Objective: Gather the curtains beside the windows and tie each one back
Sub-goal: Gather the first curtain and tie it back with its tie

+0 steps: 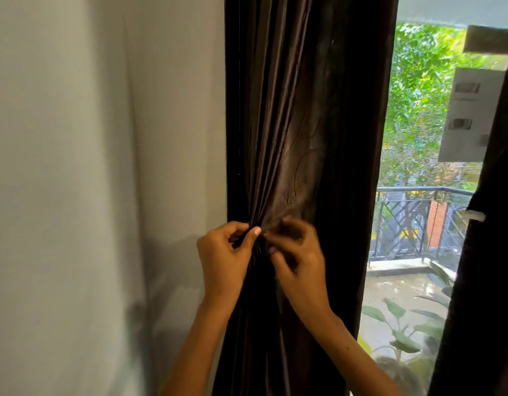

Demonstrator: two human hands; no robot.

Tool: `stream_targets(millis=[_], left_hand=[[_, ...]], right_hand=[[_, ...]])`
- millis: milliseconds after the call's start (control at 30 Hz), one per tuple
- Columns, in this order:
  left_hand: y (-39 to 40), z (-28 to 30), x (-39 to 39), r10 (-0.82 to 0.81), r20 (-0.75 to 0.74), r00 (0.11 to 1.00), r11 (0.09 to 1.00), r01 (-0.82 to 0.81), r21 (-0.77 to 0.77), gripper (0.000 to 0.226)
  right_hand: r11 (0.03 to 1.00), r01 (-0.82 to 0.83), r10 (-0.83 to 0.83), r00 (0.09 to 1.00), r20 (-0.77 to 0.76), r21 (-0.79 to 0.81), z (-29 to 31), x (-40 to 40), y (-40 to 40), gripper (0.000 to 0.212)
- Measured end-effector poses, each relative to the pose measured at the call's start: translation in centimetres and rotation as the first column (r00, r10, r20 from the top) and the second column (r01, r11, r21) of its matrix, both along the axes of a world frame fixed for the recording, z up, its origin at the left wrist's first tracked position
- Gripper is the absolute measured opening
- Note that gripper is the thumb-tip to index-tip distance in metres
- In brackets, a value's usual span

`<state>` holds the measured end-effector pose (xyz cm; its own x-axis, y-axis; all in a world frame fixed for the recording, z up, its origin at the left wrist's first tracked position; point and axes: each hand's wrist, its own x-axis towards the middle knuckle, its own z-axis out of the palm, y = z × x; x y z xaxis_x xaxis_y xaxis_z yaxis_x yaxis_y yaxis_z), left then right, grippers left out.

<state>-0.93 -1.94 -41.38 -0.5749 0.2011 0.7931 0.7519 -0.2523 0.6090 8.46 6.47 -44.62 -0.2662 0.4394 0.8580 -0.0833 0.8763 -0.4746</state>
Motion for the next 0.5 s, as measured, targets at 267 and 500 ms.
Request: stream_targets(millis=[267, 500], left_hand=[[-0.4, 0.2, -0.5, -0.050, 0.029, 0.998, 0.999, 0.050, 0.001, 0.008], [-0.1, -0.4, -0.3, 0.023, -0.058, 0.998, 0.999, -0.021, 0.033, 0.007]], right_hand=[[0.862, -0.213, 0.149, 0.974, -0.173, -0.459, 3.3, -0.3, 1.5, 0.087], [0.982, 0.151, -0.169, 0.970, -0.174, -0.112, 1.4, -0.2, 0.7, 0.045]])
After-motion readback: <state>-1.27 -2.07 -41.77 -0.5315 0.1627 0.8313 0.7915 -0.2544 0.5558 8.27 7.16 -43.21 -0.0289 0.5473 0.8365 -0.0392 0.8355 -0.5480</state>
